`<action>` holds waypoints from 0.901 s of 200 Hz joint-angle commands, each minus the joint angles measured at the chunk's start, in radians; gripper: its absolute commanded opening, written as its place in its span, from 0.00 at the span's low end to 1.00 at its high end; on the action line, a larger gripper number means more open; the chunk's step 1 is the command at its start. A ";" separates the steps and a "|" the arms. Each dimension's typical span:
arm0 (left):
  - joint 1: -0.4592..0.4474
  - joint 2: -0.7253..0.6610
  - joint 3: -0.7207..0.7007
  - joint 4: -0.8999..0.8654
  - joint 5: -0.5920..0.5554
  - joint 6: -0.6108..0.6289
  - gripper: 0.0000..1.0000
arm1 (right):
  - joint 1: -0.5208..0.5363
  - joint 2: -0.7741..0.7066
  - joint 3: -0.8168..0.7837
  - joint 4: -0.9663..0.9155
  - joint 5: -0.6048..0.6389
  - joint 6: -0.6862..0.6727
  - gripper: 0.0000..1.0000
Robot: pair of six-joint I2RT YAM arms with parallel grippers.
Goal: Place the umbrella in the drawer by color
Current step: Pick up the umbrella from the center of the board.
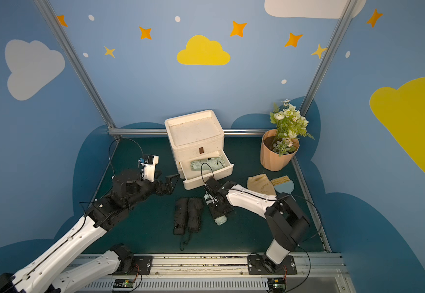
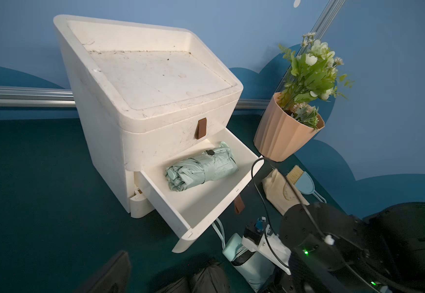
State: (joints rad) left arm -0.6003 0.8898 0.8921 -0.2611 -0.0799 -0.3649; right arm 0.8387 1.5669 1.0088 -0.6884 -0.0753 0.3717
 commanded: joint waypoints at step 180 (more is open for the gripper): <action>-0.317 0.317 0.090 0.482 0.097 -0.108 0.88 | -0.171 -0.667 -0.240 0.702 -0.329 -0.115 0.40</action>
State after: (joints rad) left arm -0.8669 1.1679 0.9318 0.2115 0.2028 -0.5407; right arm 0.6445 0.8951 0.7071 -0.0200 -0.4232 0.2897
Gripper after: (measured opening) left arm 0.896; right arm 0.457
